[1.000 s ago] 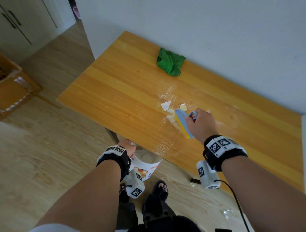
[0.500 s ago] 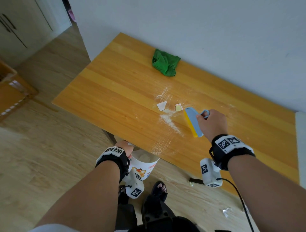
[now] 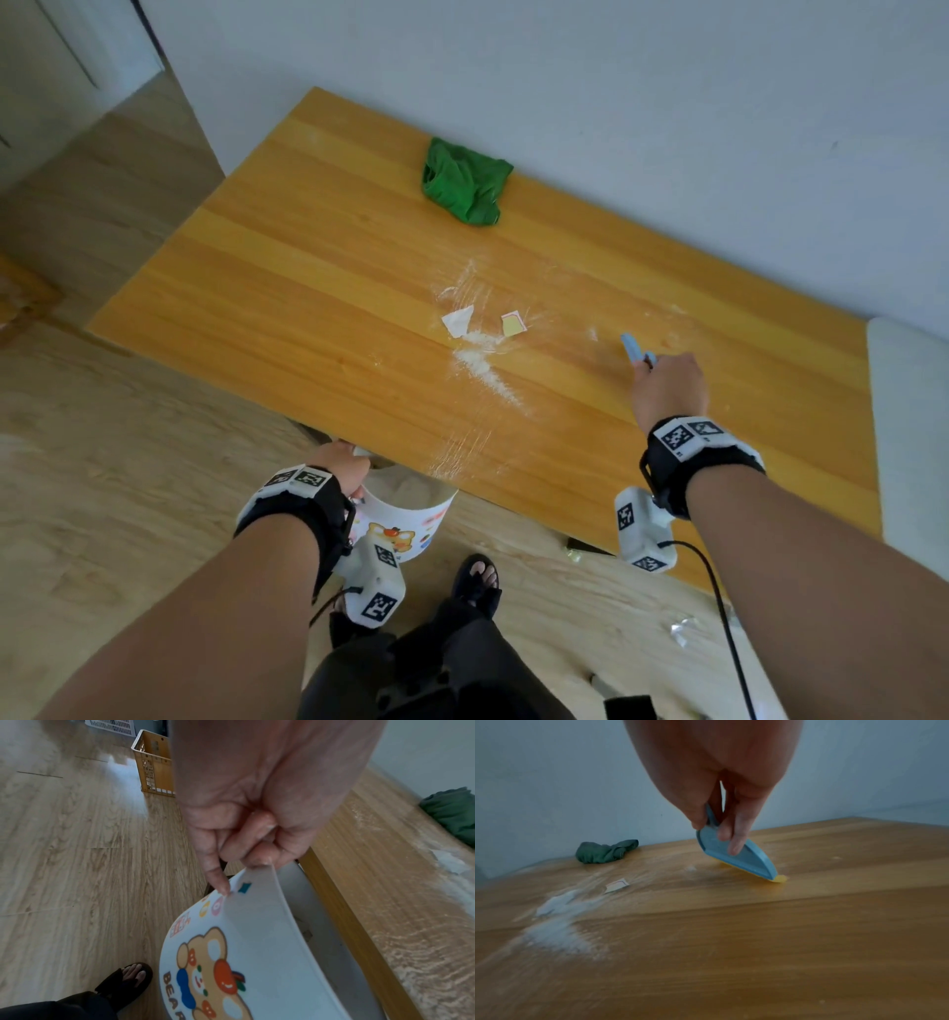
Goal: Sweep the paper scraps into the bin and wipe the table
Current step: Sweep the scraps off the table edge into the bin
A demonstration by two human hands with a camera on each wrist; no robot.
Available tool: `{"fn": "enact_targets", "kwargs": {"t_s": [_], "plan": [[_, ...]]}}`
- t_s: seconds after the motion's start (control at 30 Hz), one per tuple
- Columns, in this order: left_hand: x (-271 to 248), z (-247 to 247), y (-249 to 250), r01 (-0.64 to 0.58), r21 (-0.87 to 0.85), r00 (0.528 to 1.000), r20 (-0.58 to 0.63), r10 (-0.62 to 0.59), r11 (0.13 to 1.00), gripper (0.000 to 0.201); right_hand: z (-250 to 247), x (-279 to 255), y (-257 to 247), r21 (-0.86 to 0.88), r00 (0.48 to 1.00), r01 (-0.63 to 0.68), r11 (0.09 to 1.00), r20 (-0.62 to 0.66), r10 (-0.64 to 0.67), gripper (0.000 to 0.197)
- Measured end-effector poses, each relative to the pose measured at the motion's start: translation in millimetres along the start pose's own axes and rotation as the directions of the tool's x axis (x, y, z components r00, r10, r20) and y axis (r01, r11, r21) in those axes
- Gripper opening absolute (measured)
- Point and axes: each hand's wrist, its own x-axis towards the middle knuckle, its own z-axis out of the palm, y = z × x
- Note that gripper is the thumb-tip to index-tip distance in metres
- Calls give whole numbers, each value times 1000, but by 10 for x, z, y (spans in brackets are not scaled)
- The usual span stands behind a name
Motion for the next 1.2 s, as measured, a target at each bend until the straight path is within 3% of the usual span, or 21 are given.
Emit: {"fn": "enact_targets", "kwargs": {"t_s": [0.1,0.2,0.33,0.4,0.57,0.67,0.8,0.93,1.07,1.2], "plan": [[-71,-3,16,-1,-23,1000,5,2,1000,48,65,11,-161,77,999,10,997,45,-14,42],[-123,-14,26,-4,-38,1000,13,4,999,50,89,-55,-392,121,987,113,986,97,-125,28],[-167,-37,21,-9,-50,1000,15,9,999,48,64,-201,-662,162,920,301,940,212,-331,46],[-183,-51,22,-4,-58,1000,19,6,998,48,-9,-207,-740,164,906,349,923,195,-377,50],[-221,-63,37,1,-91,999,39,3,996,51,-270,-105,-852,180,961,274,945,-30,-273,44],[-236,-83,33,7,-108,999,36,-3,994,45,-189,18,-893,115,967,253,961,-9,-253,30],[-236,-111,8,1,-146,1000,31,4,989,39,28,133,-1005,34,961,264,964,81,-266,26],[-213,-130,-17,6,-166,1000,19,-3,986,44,154,65,-1136,-12,894,418,908,181,-410,24],[-175,-162,-36,9,-163,1000,28,-4,987,44,117,-63,-1141,-87,806,552,829,312,-503,36],[-159,-195,-16,3,-99,998,59,3,995,51,2,-147,-1137,-137,791,576,806,343,-506,38]]}}
